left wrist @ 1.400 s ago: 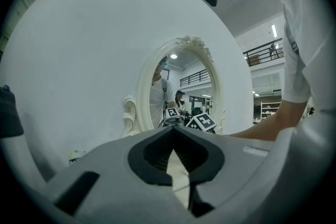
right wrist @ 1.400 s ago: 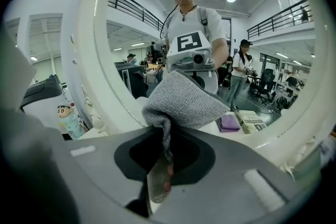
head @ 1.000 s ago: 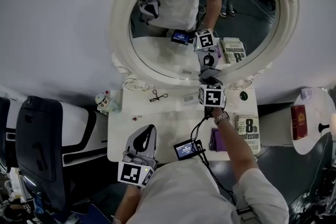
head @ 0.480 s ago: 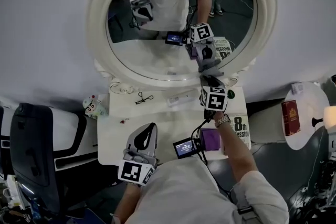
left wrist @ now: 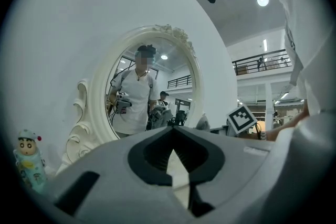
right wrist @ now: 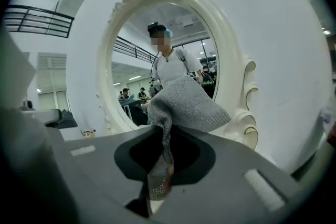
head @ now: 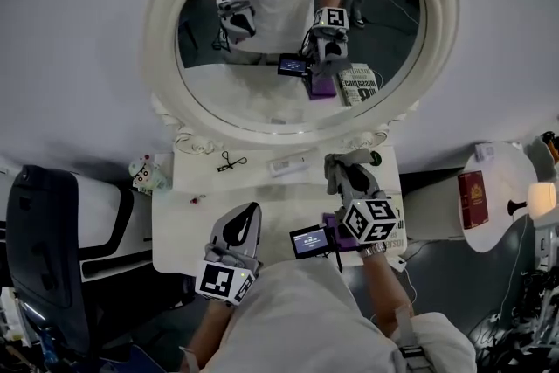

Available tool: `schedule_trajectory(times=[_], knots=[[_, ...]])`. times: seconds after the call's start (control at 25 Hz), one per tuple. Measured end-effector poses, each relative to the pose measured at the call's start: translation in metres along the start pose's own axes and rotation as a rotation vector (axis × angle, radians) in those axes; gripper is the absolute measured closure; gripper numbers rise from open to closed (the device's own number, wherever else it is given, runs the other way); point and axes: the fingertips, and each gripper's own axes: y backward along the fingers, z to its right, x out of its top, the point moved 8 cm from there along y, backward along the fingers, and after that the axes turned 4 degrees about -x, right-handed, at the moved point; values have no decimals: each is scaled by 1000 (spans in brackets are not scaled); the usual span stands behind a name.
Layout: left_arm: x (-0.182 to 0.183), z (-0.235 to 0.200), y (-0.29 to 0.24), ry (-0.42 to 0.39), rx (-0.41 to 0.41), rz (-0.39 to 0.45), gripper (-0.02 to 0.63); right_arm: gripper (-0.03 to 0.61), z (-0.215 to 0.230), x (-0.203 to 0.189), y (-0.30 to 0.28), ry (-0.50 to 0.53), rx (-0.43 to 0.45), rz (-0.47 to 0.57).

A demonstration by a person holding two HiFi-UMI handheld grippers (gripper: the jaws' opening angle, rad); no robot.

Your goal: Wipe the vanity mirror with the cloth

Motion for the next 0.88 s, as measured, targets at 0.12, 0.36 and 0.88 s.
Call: schedule_trajectory(times=[0.12, 0.36, 0.88], knots=[[-3, -1, 5, 3, -13, -4, 607, 538, -17, 9, 37, -37, 69, 93], [-18, 9, 25, 16, -47, -44, 607, 537, -51, 23, 102, -131, 152, 246], [-7, 21, 27, -35, -84, -12, 607, 538, -103, -2, 116, -83, 177, 233]])
